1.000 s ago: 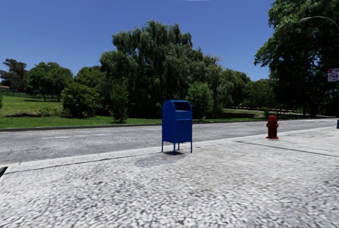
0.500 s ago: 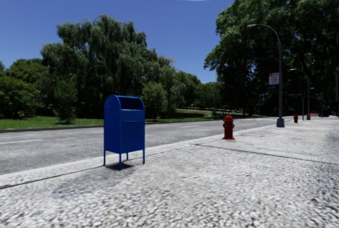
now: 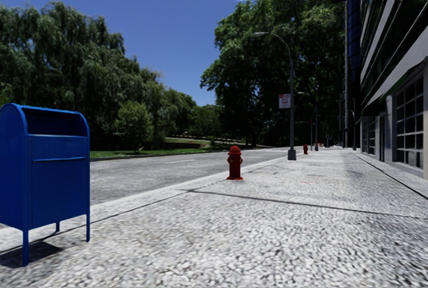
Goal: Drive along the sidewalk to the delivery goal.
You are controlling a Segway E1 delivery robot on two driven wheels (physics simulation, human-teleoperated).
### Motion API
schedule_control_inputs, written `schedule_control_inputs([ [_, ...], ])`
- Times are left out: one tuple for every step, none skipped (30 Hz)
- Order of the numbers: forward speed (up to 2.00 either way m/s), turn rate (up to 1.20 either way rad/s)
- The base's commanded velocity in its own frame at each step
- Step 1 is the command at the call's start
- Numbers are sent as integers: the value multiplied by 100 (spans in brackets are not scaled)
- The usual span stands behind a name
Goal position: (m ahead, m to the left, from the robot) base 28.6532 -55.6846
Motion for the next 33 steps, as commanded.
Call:
schedule_control_inputs([
  [164, -59],
  [164, -59],
  [164, -59],
  [164, -59],
  [164, -59],
  [164, -59],
  [164, -59],
  [164, -59],
  [164, -59],
  [164, -59],
  [164, -59],
  [164, -59],
  [164, -59],
  [164, -59],
  [164, -59],
  [164, -59],
  [164, -59],
  [164, -59],
  [164, -59],
  [164, -59],
  [164, -59],
  [164, -59],
  [164, -59],
  [164, -47],
  [164, -47],
  [164, 0],
  [164, 0],
  [165, 0],
  [165, 0],
  [165, 0],
  [165, 0],
  [168, 0],
  [200, 0],
])
